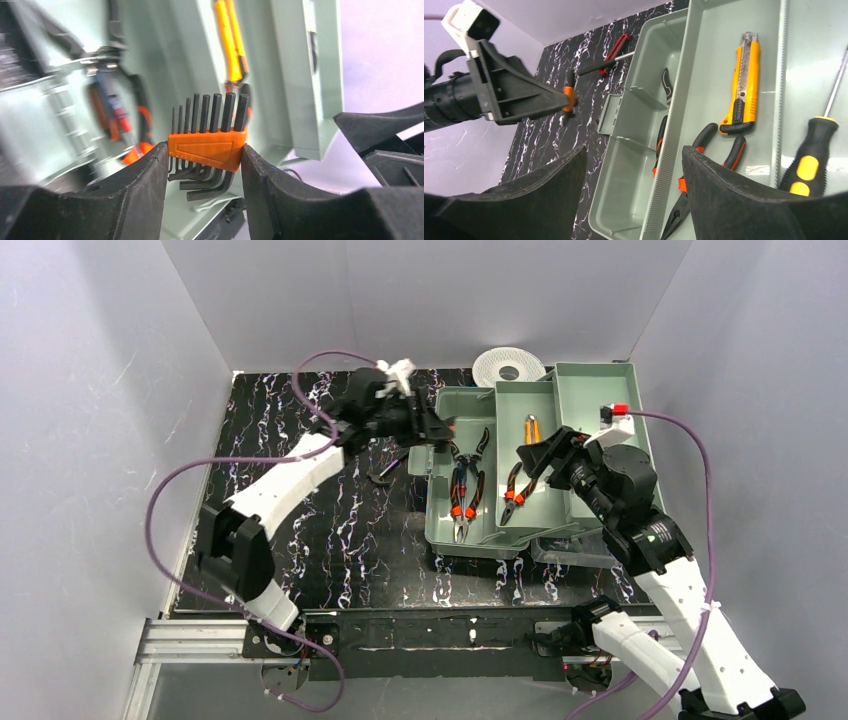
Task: Pack the tool kit
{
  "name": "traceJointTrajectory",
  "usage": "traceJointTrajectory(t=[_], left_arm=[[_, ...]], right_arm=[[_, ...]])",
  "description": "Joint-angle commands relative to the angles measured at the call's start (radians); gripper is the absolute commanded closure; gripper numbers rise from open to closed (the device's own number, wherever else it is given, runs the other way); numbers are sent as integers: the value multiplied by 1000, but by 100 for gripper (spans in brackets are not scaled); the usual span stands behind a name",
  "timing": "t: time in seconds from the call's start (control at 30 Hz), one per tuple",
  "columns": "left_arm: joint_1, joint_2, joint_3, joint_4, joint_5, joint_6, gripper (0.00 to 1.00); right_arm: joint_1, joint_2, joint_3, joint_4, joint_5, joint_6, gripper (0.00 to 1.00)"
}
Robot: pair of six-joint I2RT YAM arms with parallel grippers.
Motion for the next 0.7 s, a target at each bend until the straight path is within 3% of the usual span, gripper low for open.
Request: traceJointTrajectory(t=[0.0,0.2,0.37,0.53,0.67], left_arm=[[-127,122,159,70,87,-44,82],[-220,293,334,148,137,-95,82],[-273,348,431,159,176,-92,81],[-297,328,398,252,237,-44,81],[-322,238,249,367,220,104,84]], right_arm=[[1,-71,30,20,95,20,23],[1,-165,17,-26,291,21,22],[1,-152,36,-36,237,-49,25],[-1,-62,158,-136,195,-11,25],[-1,52,285,-242,149,43,27]])
